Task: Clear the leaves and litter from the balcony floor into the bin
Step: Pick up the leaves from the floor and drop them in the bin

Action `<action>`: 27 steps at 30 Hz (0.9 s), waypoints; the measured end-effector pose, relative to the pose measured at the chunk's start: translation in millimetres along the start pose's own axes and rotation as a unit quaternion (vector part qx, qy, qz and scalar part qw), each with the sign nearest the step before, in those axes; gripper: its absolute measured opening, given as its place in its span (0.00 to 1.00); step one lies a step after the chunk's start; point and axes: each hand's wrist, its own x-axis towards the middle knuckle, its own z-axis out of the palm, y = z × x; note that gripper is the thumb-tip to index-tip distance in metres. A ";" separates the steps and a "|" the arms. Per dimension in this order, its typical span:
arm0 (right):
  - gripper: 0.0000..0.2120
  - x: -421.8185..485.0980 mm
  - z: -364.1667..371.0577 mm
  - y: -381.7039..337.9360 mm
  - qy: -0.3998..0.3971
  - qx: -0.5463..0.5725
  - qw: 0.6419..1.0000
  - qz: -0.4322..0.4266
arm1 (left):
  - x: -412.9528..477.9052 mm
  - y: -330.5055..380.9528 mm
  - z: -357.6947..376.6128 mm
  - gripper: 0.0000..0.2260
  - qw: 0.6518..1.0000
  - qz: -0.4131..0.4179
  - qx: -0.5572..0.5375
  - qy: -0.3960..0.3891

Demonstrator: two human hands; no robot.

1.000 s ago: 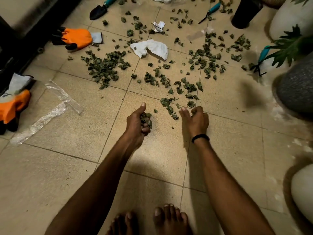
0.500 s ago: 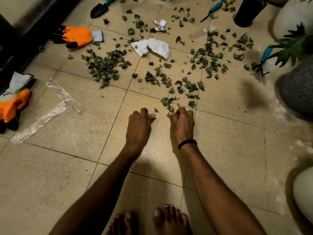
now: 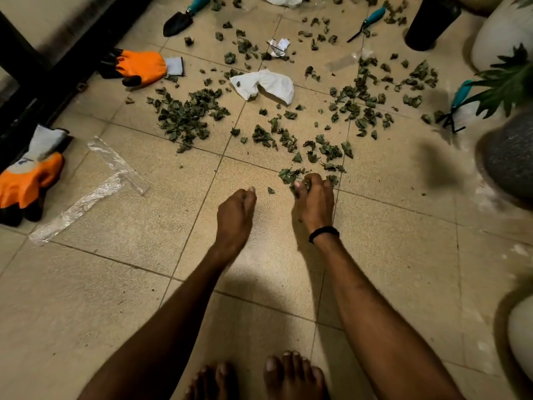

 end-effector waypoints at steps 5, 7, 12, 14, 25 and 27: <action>0.09 -7.0 12.5 3.9 0.011 -0.043 0.998 -0.032 | 19.0 9.6 -11.8 0.15 0.928 -0.182 -0.324 0.009; 0.06 -2.9 8.8 6.6 0.013 -0.001 1.000 0.007 | 27.6 4.0 -5.7 0.12 0.965 -0.129 -0.227 0.007; 0.08 7.8 -3.8 20.0 0.017 0.067 0.996 0.051 | 29.2 6.3 18.7 0.11 0.982 0.076 0.168 -0.023; 0.14 11.8 -7.9 21.9 0.036 0.057 0.997 0.040 | 24.6 7.7 28.0 0.12 0.959 0.122 0.252 -0.041; 0.15 37.6 -18.2 30.1 0.085 -0.010 0.995 0.060 | 26.3 6.5 30.9 0.08 0.993 0.052 0.102 0.029; 0.11 38.4 -14.5 28.3 0.088 -0.022 0.994 0.064 | 31.0 6.8 23.9 0.10 0.999 -0.023 0.002 0.047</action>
